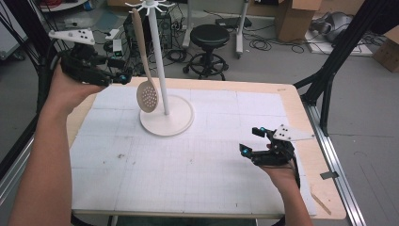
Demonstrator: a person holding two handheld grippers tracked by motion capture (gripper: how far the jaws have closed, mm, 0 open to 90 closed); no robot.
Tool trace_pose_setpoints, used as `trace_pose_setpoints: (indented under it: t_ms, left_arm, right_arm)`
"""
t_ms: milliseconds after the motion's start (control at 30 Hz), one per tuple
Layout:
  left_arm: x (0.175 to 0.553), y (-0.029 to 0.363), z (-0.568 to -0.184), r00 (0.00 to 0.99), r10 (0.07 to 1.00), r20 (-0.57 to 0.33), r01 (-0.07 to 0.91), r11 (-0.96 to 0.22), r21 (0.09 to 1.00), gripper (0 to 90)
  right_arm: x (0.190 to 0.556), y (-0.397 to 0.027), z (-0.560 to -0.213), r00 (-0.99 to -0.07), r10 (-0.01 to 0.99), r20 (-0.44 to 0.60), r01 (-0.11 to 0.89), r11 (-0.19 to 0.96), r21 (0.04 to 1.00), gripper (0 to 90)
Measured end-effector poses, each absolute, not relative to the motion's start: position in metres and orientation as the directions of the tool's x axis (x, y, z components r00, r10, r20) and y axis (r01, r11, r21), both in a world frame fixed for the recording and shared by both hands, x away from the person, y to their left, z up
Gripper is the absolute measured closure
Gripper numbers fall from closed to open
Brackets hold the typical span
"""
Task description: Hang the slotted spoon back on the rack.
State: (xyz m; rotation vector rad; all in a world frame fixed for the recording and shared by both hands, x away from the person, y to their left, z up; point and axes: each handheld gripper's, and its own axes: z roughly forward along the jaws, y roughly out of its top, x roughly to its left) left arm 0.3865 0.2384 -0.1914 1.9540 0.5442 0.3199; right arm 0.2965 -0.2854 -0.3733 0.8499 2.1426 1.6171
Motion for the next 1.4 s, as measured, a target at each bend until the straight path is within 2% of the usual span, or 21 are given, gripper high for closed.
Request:
trace_pose_setpoints:
  t_ms: [367,767,967,1167,1400]
  left_arm:
    - [0.364,0.250,-0.219,0.875,0.484,-0.027,0.210,-0.327,0.921,31.0]
    - [0.339,0.239,-0.264,0.895,0.446,-0.025,0.170,-0.288,0.943,17.7]
    - [0.337,0.241,-0.289,0.893,0.445,-0.063,0.198,-0.264,0.944,11.5]
    - [0.333,0.238,-0.309,0.900,0.430,-0.074,0.201,-0.260,0.944,9.9]
    - [0.331,0.237,-0.333,0.886,0.454,-0.096,0.218,-0.225,0.950,6.3]
  right_arm:
    - [0.298,-0.284,-0.373,-0.770,0.632,0.089,0.260,0.184,0.948,15.6]
    - [0.298,-0.286,-0.374,-0.767,0.634,0.093,0.261,0.177,0.949,15.6]
    - [0.298,-0.285,-0.374,-0.772,0.629,0.090,0.259,0.183,0.948,15.6]
    - [0.298,-0.286,-0.375,-0.772,0.629,0.096,0.258,0.172,0.951,15.5]
    - [0.300,-0.286,-0.378,-0.771,0.629,0.101,0.271,0.180,0.945,15.5]
